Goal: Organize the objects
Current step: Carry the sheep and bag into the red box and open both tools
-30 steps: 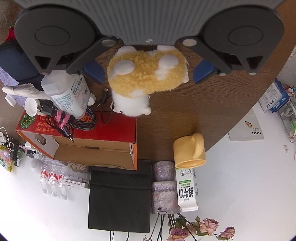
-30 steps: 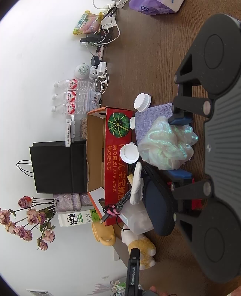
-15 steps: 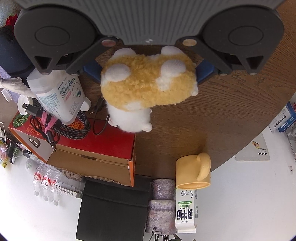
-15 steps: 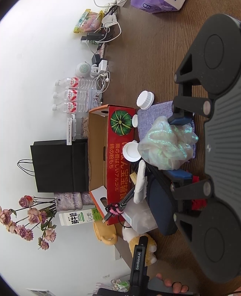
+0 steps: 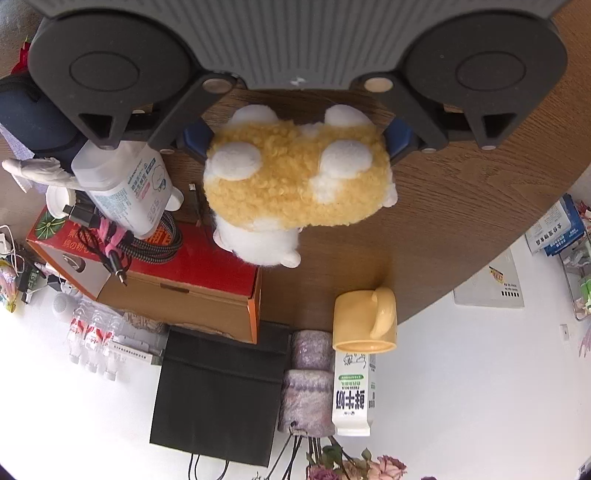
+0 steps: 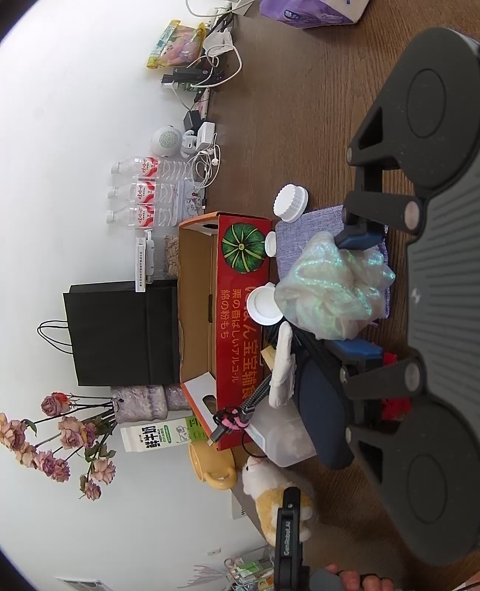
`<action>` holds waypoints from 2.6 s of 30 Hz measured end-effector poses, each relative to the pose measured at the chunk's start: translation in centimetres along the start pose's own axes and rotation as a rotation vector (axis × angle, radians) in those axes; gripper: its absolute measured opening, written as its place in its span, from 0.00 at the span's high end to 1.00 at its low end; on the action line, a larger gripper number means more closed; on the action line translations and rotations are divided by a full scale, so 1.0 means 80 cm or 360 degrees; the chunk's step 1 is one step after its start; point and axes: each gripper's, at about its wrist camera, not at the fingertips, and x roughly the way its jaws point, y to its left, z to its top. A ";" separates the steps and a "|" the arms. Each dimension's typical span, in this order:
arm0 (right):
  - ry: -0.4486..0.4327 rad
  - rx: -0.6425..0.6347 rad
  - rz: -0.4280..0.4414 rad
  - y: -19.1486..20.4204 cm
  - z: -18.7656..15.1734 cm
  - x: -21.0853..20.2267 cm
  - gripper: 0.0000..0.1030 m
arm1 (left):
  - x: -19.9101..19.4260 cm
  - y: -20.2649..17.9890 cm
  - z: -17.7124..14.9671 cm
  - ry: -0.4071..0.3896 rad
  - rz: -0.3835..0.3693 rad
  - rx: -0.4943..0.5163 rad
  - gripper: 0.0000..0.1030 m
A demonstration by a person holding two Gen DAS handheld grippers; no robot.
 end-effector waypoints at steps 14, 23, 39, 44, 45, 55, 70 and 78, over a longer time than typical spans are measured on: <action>-0.0090 -0.0036 0.0024 0.008 0.034 0.012 0.55 | -0.059 -0.032 0.039 -0.0261 -0.0029 0.0093 0.12; -0.0163 -0.0064 0.0047 0.020 0.080 0.044 0.55 | -0.039 -0.072 0.077 -0.0311 -0.0083 0.0085 0.12; -0.0129 -0.0081 0.0054 0.028 0.182 0.170 0.55 | 0.057 -0.139 0.160 -0.0270 -0.0040 0.0155 0.12; -0.0085 -0.0062 0.0031 0.021 0.202 0.220 0.55 | 0.096 -0.159 0.182 -0.0230 0.0003 0.0147 0.11; -0.0073 -0.0074 0.0018 0.021 0.204 0.229 0.55 | 0.106 -0.162 0.186 -0.0199 0.0011 0.0144 0.11; 0.0076 -0.0171 -0.0090 0.026 0.204 0.291 0.55 | 0.157 -0.174 0.197 -0.0028 0.0108 0.0120 0.11; 0.0151 -0.0109 -0.0110 0.026 0.198 0.299 0.10 | 0.159 -0.181 0.201 0.0013 0.0055 0.0146 0.00; 0.0144 -0.0079 -0.0099 0.026 0.201 0.291 0.03 | 0.156 -0.179 0.199 0.0027 0.0046 0.0136 0.00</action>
